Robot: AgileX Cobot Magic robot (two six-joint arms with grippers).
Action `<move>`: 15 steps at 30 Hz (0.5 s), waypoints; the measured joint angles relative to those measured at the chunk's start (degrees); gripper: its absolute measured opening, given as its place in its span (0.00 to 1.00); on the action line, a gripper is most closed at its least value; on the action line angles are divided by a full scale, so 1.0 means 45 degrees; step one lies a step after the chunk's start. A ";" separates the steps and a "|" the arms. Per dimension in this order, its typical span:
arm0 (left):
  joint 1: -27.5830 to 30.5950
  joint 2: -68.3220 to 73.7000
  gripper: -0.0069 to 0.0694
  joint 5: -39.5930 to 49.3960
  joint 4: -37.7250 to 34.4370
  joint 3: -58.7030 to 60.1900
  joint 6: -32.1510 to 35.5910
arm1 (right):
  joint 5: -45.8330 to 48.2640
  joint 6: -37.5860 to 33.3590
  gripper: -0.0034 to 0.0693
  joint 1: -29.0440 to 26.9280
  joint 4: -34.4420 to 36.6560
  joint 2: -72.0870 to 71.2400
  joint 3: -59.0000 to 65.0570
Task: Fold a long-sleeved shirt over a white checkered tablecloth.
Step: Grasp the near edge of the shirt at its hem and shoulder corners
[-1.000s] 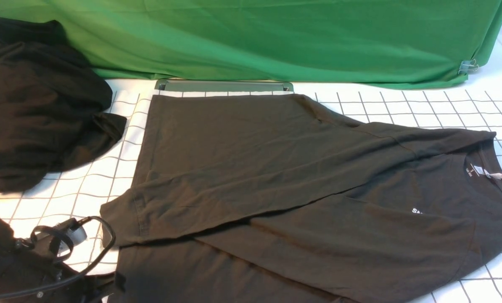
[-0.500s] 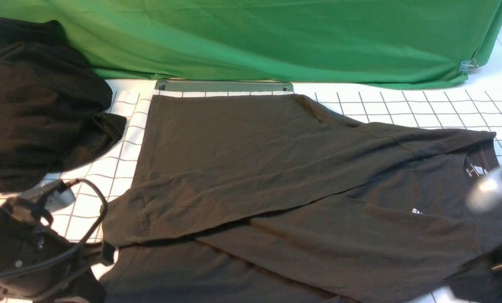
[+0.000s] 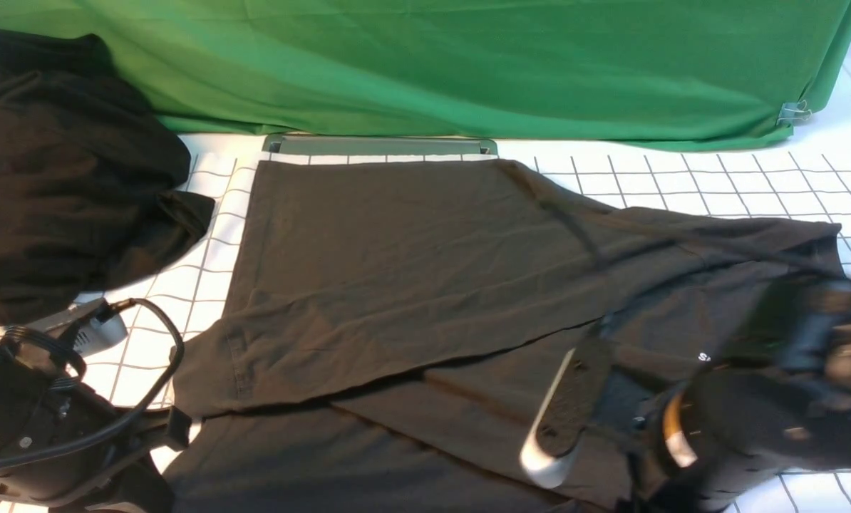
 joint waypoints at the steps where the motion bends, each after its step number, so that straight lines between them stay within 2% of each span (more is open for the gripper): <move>1: 0.0000 0.0000 0.08 0.0000 0.0000 0.0000 0.0000 | 0.0000 0.0051 0.73 0.0038 -0.0238 0.0358 -0.0029; 11: 0.0000 0.0000 0.08 -0.0012 0.0000 0.0000 0.0000 | -0.0299 0.0742 0.72 0.0038 -0.1937 0.2425 -0.0029; 15: 0.0000 0.0000 0.09 -0.0012 0.0000 0.0000 0.0000 | -0.0492 0.0786 0.59 0.0054 -0.2189 0.2571 -0.0039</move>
